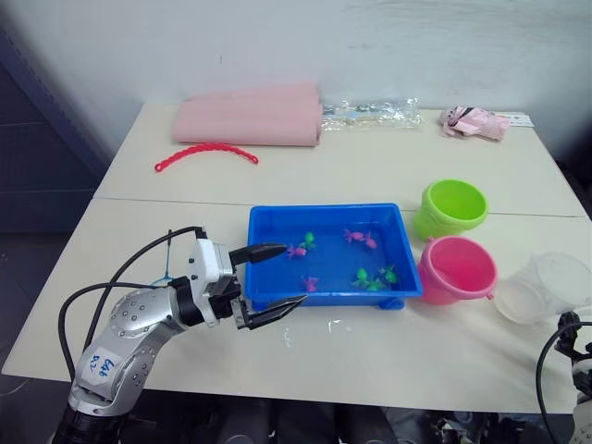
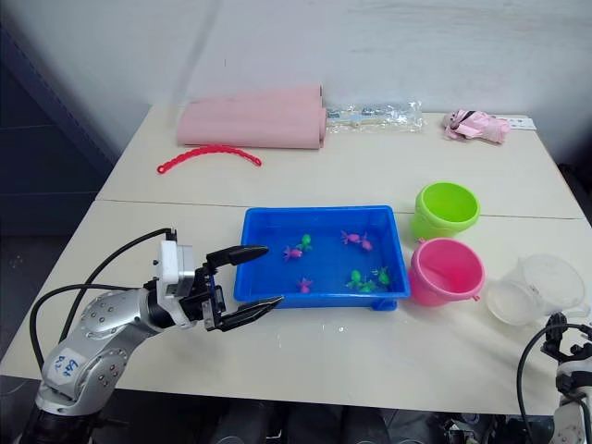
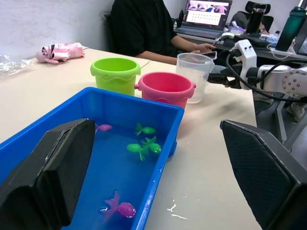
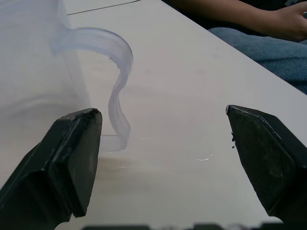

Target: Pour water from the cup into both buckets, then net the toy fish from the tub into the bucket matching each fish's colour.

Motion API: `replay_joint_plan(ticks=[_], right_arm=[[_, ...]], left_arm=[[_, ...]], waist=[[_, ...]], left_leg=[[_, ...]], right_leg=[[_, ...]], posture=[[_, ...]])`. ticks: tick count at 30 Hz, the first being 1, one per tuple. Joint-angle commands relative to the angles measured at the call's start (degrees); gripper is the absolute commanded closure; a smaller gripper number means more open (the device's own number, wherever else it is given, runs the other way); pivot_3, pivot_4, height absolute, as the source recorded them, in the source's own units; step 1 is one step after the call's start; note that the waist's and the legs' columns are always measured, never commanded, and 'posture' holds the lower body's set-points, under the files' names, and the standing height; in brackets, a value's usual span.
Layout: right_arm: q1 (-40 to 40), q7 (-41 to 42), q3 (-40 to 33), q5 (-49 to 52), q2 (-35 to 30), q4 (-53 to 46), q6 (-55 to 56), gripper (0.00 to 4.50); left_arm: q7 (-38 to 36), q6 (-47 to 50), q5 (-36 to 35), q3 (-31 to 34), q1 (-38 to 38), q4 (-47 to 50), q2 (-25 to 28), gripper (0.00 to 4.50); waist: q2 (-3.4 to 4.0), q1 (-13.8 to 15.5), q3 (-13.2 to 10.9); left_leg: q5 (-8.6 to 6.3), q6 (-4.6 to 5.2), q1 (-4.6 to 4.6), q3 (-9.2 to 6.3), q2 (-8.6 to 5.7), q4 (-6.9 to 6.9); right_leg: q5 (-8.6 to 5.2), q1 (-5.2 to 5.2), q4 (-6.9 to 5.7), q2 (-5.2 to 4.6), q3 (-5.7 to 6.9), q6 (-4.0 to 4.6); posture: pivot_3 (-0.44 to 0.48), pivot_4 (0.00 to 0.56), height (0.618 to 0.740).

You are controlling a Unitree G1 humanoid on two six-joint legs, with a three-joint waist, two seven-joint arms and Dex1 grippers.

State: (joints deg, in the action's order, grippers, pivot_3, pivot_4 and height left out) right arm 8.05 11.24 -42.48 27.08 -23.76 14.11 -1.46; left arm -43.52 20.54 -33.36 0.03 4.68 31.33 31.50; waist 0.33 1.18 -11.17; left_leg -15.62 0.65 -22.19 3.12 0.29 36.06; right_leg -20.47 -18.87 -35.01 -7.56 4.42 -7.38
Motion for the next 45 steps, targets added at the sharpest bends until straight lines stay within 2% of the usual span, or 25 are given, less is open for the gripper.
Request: replay_joint_plan(ticks=[1, 18, 19, 20, 25, 26, 27, 28, 37, 45], right_arm=[[-0.47, -0.25, -0.44, -0.33, -0.12, 0.55, 1.69, 0.1], [-12.45, 10.69, -0.25, 1.04, -6.5, 20.55, 10.49, 0.1], [-12.77, 11.13, -0.28, 1.13, -6.62, 21.11, 10.83, 0.6], [-13.13, 11.71, -0.42, 1.46, -6.7, 21.5, 11.02, 0.79], [-14.38, 15.69, -0.95, 3.47, -7.51, 21.84, 10.81, 3.28], [-14.37, 15.95, -1.05, 3.7, -7.66, 21.7, 10.66, 3.91], [-14.27, 16.2, -1.14, 3.91, -7.8, 21.45, 10.58, 4.28], [-14.11, 16.41, -1.28, 4.25, -7.9, 21.03, 10.42, 4.41], [-9.66, 15.89, -1.69, 4.84, -9.06, 11.13, 9.23, 4.41], [-3.85, 14.6, -1.52, -1.35, -13.68, -0.26, 11.54, 4.41]], left_arm=[[0.06, -1.39, 0.51, 0.52, 0.34, 1.16, -0.25, 0.0], [-0.82, -3.65, 2.82, 0.05, -0.68, -0.37, -0.51, 0.0], [-0.89, -3.89, 2.98, 0.05, -0.75, -0.53, -0.52, 0.0], [-0.95, -4.14, 3.13, 0.03, -0.82, -0.68, -0.54, 0.0], [-1.48, -5.7, 3.96, -0.09, -1.43, -1.77, -0.78, 0.0], [-1.55, -5.94, 4.09, -0.14, -1.5, -1.97, -0.85, 0.0], [-1.62, -6.18, 4.25, -0.23, -1.56, -2.18, -0.93, 0.0], [-1.69, -6.43, 4.43, -0.34, -1.63, -2.35, -1.02, 0.0], [-2.45, -7.13, 4.55, -0.23, -2.89, -2.83, -1.37, 0.0], [-3.73, -5.05, 1.79, 1.08, -0.88, -4.39, -1.03, 0.0]], waist=[[0.0, -0.01, 0.0], [0.0, -1.21, 0.0], [0.0, -1.22, 0.0], [0.0, -1.25, 0.0], [0.0, -1.2, 0.0], [0.0, -1.18, 0.0], [-0.01, -1.16, -0.01], [-0.01, -1.17, -0.01], [0.02, -1.2, -0.01], [0.06, -1.08, -0.01]], left_leg=[[0.0, 0.0, 0.0, 0.0, 0.0, 0.0], [0.02, 0.03, 0.0, 0.07, 0.0, 0.03], [0.03, 0.04, 0.0, 0.08, 0.0, 0.03], [0.03, 0.04, 0.0, 0.08, 0.0, 0.03], [0.03, 0.04, 0.0, 0.08, 0.0, 0.04], [0.03, 0.05, 0.0, 0.08, 0.0, 0.05], [0.03, 0.05, 0.0, 0.08, 0.0, 0.05], [0.03, 0.05, -0.01, 0.08, 0.0, 0.05], [0.03, 0.05, -0.01, 0.08, 0.01, 0.02], [0.03, 0.05, 0.0, 0.12, 0.01, 0.02]], right_leg=[[0.0, 0.0, 0.0, 0.0, 0.0, 0.0], [0.01, -0.02, -0.02, 0.02, 0.1, -0.01], [0.01, -0.02, -0.02, 0.02, 0.12, -0.01], [0.01, -0.02, -0.02, 0.01, 0.12, -0.01], [0.01, -0.02, -0.02, 0.01, 0.12, -0.01], [0.01, -0.02, -0.02, 0.01, 0.12, -0.02], [0.01, -0.01, -0.02, 0.01, 0.12, -0.02], [0.01, -0.02, -0.01, 0.0, 0.11, -0.02], [0.01, -0.02, 0.01, -0.01, 0.08, -0.02], [0.02, -0.03, 0.02, -0.01, 0.08, -0.04]], posture=[[0.0, 0.15, 0.74], [0.0, 0.15, 0.74], [0.0, 0.15, 0.74], [0.0, 0.15, 0.74], [0.0, 0.15, 0.74], [0.0, 0.15, 0.74], [0.0, 0.15, 0.74], [0.0, 0.15, 0.74], [0.0, 0.15, 0.74], [0.0, 0.15, 0.74]])
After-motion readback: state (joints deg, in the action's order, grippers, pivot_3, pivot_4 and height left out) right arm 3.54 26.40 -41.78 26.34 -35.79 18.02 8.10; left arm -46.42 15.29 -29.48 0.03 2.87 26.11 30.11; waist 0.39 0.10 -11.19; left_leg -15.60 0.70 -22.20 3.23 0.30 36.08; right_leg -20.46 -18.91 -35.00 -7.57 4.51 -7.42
